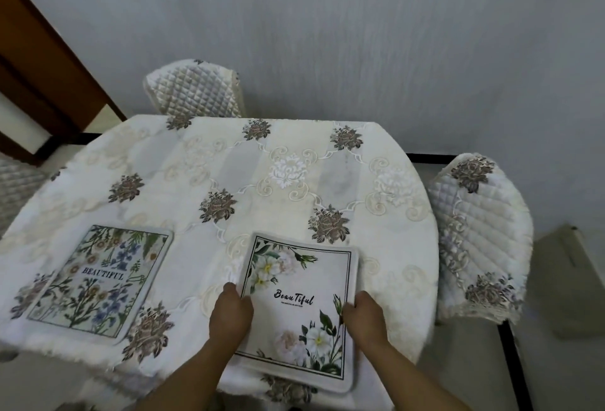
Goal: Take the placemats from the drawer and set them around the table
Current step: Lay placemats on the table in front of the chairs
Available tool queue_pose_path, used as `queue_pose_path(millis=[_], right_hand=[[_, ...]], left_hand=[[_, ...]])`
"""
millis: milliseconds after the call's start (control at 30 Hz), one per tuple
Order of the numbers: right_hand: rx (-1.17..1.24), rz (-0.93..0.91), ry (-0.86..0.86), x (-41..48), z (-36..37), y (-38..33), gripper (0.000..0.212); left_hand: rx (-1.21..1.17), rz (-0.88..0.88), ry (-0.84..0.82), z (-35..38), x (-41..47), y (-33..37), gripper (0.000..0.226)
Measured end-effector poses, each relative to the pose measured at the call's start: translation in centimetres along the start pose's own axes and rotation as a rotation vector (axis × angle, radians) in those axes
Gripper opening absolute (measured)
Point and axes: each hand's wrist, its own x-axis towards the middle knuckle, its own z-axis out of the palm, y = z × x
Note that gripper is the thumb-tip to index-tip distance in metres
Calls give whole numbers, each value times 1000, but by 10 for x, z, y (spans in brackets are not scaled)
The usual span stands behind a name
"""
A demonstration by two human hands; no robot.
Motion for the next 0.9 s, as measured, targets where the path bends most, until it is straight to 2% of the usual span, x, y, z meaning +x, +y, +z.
queue_pose_path(millis=[67,200,333,467,733,900], right_hand=[[17,-20,13,-4,-6,-4,25],[49,-77,118,-9,-34,-20,28],[74,-113,293,-10,-87,-29,22],[117,-141,454,-12,-147,-21,17],[176,-224,538,7,-279,15,15],[166,-318,540,36,-375,52,19]], left_hand=[[-30,36,-10,-7,1,6,16],[-114,146,-20,-18,-4,34,28],[-179,283,-44,-30,-11,81,20],[-244,385,-30,-29,-40,132,29],[-287,482,27,1,-107,246,36],[-408,482,143,52,-144,321,37]])
